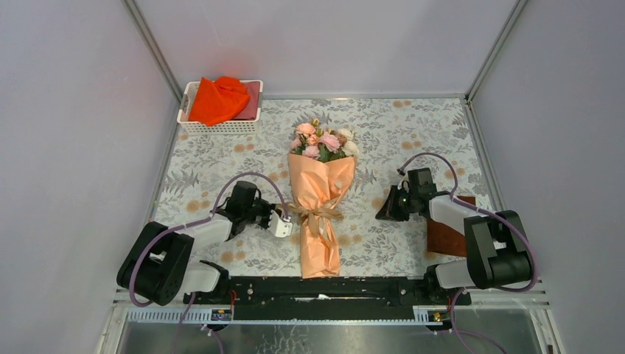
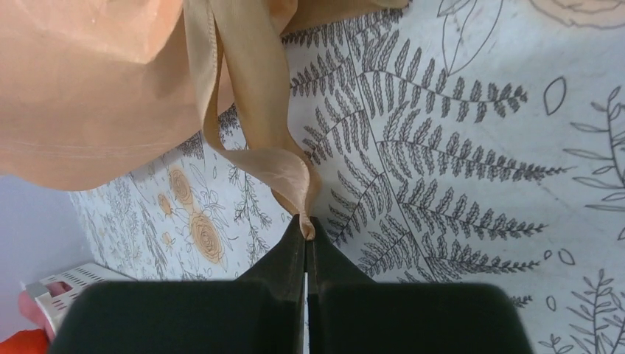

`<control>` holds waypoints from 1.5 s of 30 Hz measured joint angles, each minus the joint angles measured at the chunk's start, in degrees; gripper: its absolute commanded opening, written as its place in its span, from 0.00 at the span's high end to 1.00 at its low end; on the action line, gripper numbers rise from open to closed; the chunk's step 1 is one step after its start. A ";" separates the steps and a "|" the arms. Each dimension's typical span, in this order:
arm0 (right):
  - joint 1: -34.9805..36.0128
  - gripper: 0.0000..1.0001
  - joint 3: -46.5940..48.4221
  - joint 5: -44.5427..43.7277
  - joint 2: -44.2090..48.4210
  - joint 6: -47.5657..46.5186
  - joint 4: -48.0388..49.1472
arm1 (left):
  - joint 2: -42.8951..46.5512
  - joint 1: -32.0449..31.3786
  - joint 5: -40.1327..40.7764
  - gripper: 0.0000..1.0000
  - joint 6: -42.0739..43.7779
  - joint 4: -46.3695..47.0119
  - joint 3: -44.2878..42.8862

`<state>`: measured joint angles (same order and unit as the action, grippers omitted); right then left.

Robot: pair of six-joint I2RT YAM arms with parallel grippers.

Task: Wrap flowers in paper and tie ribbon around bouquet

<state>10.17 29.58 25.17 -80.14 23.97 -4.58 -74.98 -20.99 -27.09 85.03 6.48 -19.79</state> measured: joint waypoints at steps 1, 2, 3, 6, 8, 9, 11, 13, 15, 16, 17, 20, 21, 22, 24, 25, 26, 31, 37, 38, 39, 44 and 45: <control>0.00 1.00 0.00 0.00 -0.02 0.02 0.15 | 0.00 0.39 0.39 1.00 0.50 -0.02 0.00; 0.00 1.00 -0.04 0.04 -0.11 0.04 0.42 | 0.02 0.63 0.59 1.00 0.96 -0.04 0.00; 0.00 1.00 -0.13 0.20 -0.20 0.04 0.85 | 0.07 0.79 0.68 1.00 1.27 -0.11 0.00; -0.02 1.00 -0.20 0.85 -0.44 -0.07 1.46 | 0.46 0.96 0.59 1.00 1.73 -0.90 0.00; -0.02 0.98 -0.20 1.40 -0.46 -0.39 1.64 | 0.74 1.09 0.44 1.00 1.75 -1.36 0.00; 0.11 0.92 -0.20 1.57 -0.37 -0.61 1.62 | 0.83 1.16 0.35 1.00 1.75 -1.51 0.00; 1.36 0.82 -0.20 1.40 0.70 -1.11 1.01 | 1.25 1.18 0.26 1.00 1.73 -2.19 0.00; 5.84 0.75 -0.02 0.55 4.09 -1.40 0.33 | 1.79 1.18 0.04 1.00 1.70 -3.10 0.00; 11.61 0.64 1.03 -0.26 7.26 -0.96 0.59 | 2.36 1.18 -0.15 1.00 1.68 -4.00 0.00; 15.50 0.60 2.08 -0.81 8.68 -0.55 1.46 | 2.56 1.18 -0.31 1.00 1.68 -4.35 0.00; 18.99 0.56 3.15 -1.38 9.35 0.02 2.75 | 2.64 1.18 -0.39 1.00 1.68 -4.59 0.00; 27.56 0.49 7.37 -3.28 7.98 1.51 5.73 | 2.95 1.18 -0.81 1.00 1.68 -5.07 0.00; 29.53 0.47 8.90 -3.63 6.58 1.86 6.23 | 3.08 1.18 -0.92 1.00 1.68 -5.27 0.02; 30.91 0.47 10.05 -3.91 5.16 2.14 6.69 | 3.21 1.18 -1.01 1.00 1.68 -5.40 0.02; 33.44 0.46 11.98 -4.57 1.73 2.93 7.69 | 3.52 1.18 -1.05 1.00 1.68 -5.68 0.02; 34.25 0.46 12.44 -4.61 0.44 3.23 7.96 | 3.58 1.18 -1.07 1.00 1.68 -5.73 0.04; 35.28 0.46 12.94 -4.68 -1.20 3.58 7.93 | 3.61 1.18 -1.07 1.00 1.68 -5.70 0.11; 38.56 0.54 15.63 -4.22 -6.73 3.87 7.54 | 4.02 1.18 -1.33 1.00 1.70 -5.66 0.66; 38.97 0.87 16.76 -2.95 -8.81 4.37 7.76 | 4.02 1.18 -1.44 1.00 1.68 -5.66 0.66; 38.97 0.92 16.76 -2.95 -8.87 4.28 7.76 | 4.02 1.18 -1.44 1.00 1.68 -5.66 0.66; 38.97 0.97 16.79 -2.97 -8.96 4.46 7.74 | 4.02 1.18 -1.46 1.00 1.68 -5.66 0.66; 38.97 1.00 16.81 -1.95 -8.96 4.44 7.50 | 4.00 1.18 -1.44 1.00 1.68 -5.64 0.66; 38.97 1.00 16.81 -1.57 -8.94 4.39 7.28 | 4.00 1.18 -1.44 1.00 1.68 -5.64 0.66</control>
<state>49.15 46.39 23.59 -89.08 28.36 2.70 -70.98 -19.81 -28.53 86.72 0.84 -19.14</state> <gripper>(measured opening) 0.011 0.007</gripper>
